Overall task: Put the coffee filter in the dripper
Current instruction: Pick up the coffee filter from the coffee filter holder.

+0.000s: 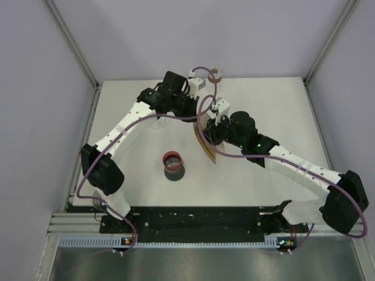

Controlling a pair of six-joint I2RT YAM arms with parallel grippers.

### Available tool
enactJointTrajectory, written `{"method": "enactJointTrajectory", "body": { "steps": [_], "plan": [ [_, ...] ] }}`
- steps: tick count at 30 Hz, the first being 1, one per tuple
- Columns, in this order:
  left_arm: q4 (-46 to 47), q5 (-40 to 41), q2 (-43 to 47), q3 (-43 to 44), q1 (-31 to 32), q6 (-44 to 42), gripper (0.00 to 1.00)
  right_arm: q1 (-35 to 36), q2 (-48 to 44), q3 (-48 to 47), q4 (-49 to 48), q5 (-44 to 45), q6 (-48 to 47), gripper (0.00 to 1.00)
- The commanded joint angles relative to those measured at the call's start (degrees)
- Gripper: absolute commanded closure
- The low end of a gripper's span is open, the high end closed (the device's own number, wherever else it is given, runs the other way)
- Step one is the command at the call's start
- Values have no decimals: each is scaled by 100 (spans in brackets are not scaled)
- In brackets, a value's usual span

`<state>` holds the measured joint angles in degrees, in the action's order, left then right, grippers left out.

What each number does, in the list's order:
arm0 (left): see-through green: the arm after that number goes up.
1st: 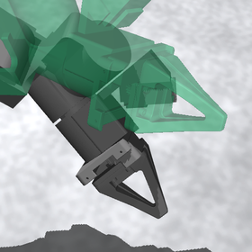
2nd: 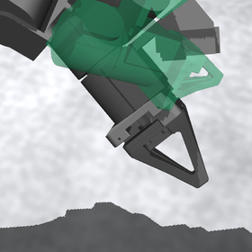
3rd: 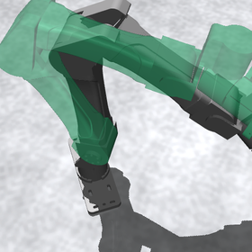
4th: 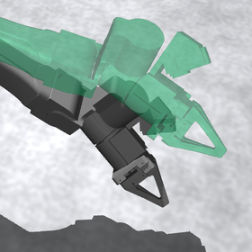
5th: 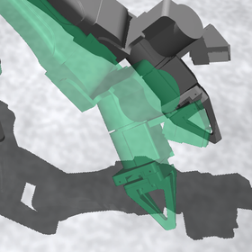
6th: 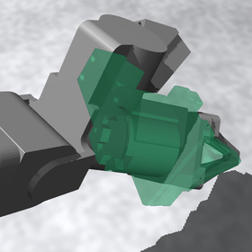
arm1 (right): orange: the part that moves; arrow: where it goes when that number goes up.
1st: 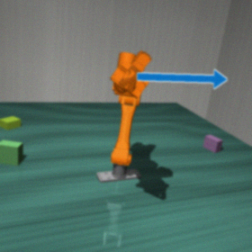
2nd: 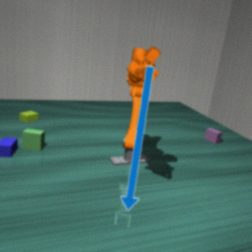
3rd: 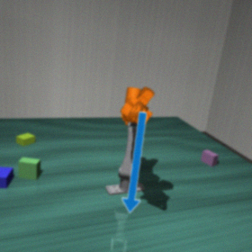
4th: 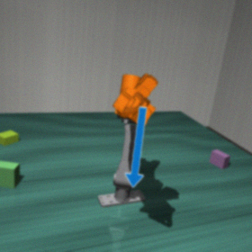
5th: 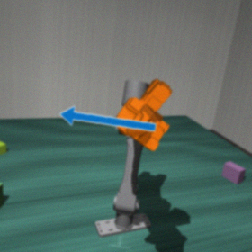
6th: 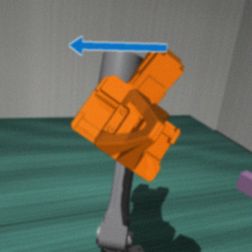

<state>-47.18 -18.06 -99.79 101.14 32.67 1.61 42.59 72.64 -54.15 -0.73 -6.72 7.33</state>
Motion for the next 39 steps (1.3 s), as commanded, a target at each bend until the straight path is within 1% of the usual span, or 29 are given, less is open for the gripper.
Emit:
{"method": "enactJointTrajectory", "body": {
  "steps": [1, 4, 10, 17, 22, 25, 28, 34, 35, 39],
  "plan": [
    [121, -74, 223, 204, 29, -2, 100, 21, 84, -175, -261, 355, -109, 74],
    [121, -66, 240, 186, 29, -2, 100, 21, -4, -140, -340, 461, -100, 78],
    [121, -92, 232, 195, 29, -2, 100, 13, -22, -113, -305, 593, -66, 79],
    [112, -92, 258, 178, 29, 6, 100, -22, -110, -43, -278, 1067, 93, 87],
    [130, -83, 258, 178, 29, -2, 100, -31, -215, -17, -208, 1243, 119, 96],
    [121, -101, 249, 178, 29, -2, 100, -31, -303, 27, -173, 1375, 154, 95],
    [121, -101, 249, 186, 29, -2, 100, -40, -347, 54, -138, 1489, 163, 90],
    [130, -83, 267, 178, 38, -11, 100, -93, -321, 27, -24, 1498, 225, 87],
    [121, -74, 284, 178, 38, -11, 100, -102, -329, 27, -6, 1490, 233, 88],
    [130, -74, 276, 178, 38, -29, 100, -145, -347, 45, 64, 1472, 260, 97]
  ]
}}
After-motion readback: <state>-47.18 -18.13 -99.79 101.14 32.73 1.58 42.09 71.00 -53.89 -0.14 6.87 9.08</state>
